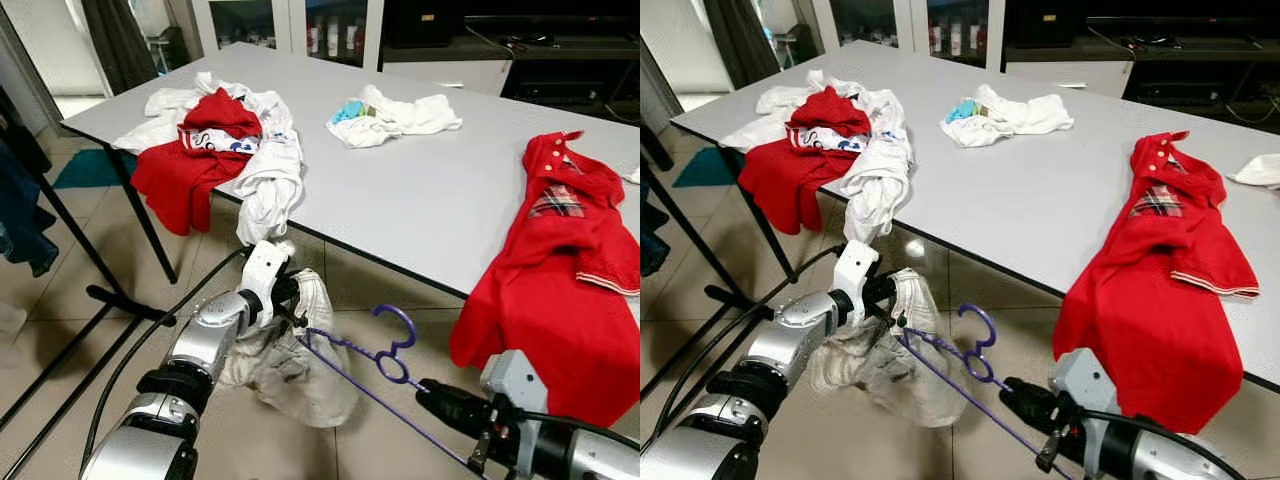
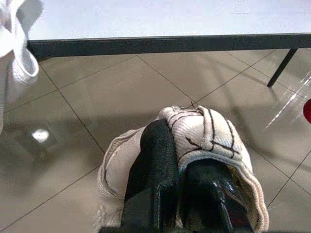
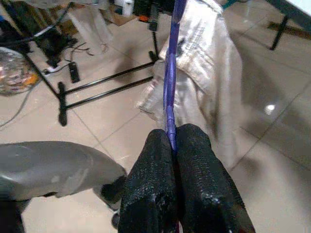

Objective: Hang hanger

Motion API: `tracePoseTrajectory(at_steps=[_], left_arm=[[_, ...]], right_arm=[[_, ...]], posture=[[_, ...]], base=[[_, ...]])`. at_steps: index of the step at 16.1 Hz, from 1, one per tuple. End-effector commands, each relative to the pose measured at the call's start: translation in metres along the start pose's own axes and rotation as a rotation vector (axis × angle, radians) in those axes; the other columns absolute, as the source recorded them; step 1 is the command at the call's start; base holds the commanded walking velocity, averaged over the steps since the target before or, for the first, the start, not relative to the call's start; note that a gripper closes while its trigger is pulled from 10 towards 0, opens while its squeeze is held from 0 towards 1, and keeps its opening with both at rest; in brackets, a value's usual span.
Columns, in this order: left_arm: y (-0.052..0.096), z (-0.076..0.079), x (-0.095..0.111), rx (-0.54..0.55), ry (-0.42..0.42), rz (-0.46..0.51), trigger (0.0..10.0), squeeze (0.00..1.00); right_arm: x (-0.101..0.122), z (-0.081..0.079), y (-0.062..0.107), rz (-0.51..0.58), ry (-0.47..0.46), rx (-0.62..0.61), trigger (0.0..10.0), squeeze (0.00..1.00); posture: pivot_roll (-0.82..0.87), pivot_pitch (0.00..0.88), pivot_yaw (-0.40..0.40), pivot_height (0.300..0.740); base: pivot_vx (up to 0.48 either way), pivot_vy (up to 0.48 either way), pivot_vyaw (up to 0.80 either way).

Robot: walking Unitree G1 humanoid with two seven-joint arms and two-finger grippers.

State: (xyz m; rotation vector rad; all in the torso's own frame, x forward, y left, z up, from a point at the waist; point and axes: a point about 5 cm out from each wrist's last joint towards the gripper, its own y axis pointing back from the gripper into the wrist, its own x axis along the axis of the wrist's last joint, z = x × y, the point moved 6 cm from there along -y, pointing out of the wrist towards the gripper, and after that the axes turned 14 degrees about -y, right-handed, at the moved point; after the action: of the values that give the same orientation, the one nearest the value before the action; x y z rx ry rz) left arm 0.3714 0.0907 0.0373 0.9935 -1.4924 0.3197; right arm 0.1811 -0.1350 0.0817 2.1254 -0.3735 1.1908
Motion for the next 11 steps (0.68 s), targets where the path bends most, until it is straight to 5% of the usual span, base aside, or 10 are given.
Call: tracePoseTrajectory(at_steps=[1, 5, 6, 7, 11], left_arm=[[-0.002, -0.008, 0.015, 0.024, -0.028, 0.046, 10.0, 0.0], [-0.005, -0.006, 0.014, 0.028, -0.029, 0.036, 10.0, 0.0], [-0.006, -0.007, 0.014, 0.034, -0.03, 0.036, 10.0, 0.0], [-0.004, -0.012, 0.009, 0.053, -0.033, 0.015, 10.0, 0.0], [-0.003, -0.013, 0.005, 0.065, -0.032, 0.001, 10.0, 0.0]], right_arm=[[0.007, -0.014, -0.003, 0.014, 0.012, 0.072, 10.0, 0.0], [0.008, -0.001, -0.027, 0.004, -0.009, 0.011, 10.0, 0.0], [-0.004, 0.013, -0.029, -0.061, -0.01, -0.05, 10.0, 0.0], [-0.023, 0.03, -0.018, -0.162, -0.001, -0.115, 10.0, 0.0], [-0.021, 0.031, -0.012, -0.173, -0.004, -0.114, 10.0, 0.0]], posture=[[-0.19, 0.0, 0.067, 0.74], [-0.18, 0.0, 0.068, 0.74], [-0.17, 0.0, 0.067, 0.74], [-0.17, 0.0, 0.068, 0.74], [-0.17, 0.0, 0.07, 0.74]], base=[[0.0, 0.0, 0.0], [0.0, 0.0, 0.0], [0.0, 0.0, 0.0], [0.0, 0.0, 0.0], [0.0, 0.0, 0.0]])
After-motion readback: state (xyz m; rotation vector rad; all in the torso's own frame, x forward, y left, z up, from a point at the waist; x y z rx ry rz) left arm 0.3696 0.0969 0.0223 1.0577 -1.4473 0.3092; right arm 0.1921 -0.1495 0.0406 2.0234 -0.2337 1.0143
